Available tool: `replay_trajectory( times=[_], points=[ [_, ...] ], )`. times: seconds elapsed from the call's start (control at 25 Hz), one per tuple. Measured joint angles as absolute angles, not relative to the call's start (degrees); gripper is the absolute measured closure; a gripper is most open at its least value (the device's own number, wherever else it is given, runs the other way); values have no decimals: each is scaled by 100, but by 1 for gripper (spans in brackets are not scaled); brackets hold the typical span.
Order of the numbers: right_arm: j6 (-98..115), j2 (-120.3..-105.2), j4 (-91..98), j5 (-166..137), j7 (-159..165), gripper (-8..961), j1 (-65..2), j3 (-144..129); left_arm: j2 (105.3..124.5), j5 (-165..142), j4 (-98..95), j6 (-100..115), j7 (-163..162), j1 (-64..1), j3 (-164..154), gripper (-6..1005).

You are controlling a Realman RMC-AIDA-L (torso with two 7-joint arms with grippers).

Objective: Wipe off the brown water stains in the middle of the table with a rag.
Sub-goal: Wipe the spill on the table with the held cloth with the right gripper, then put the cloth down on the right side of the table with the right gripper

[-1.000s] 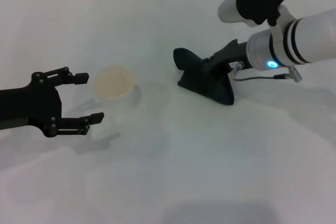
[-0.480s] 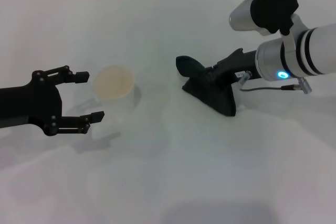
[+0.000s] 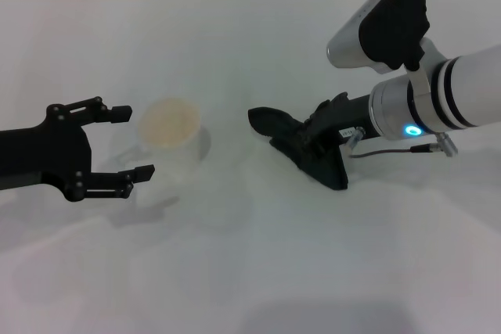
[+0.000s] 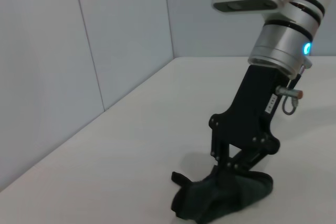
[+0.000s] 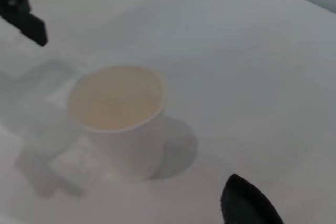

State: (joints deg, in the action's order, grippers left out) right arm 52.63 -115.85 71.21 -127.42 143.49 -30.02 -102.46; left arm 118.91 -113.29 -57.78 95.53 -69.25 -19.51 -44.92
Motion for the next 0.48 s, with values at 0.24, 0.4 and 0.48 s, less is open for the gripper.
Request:
replay_trajectory(
  times=[0.24,0.4,0.48],
  points=[
    [5477,-11584,7313,-12736,14377,915,-2926,-10261,11891,-11329,-5802,9554,-6926,-1943,-4490,109],
    [5567,-11555,7424,-12778,14396,915,-2774,-10161,11891,-11312,-5802,9554,-6926,-1935,-4486,109],
    [5607,-11545,7438,-12788,14382,915,-2694,-10033,11891,-11303,-5802,9554,-6926,-1932,-4483,109]
  ],
)
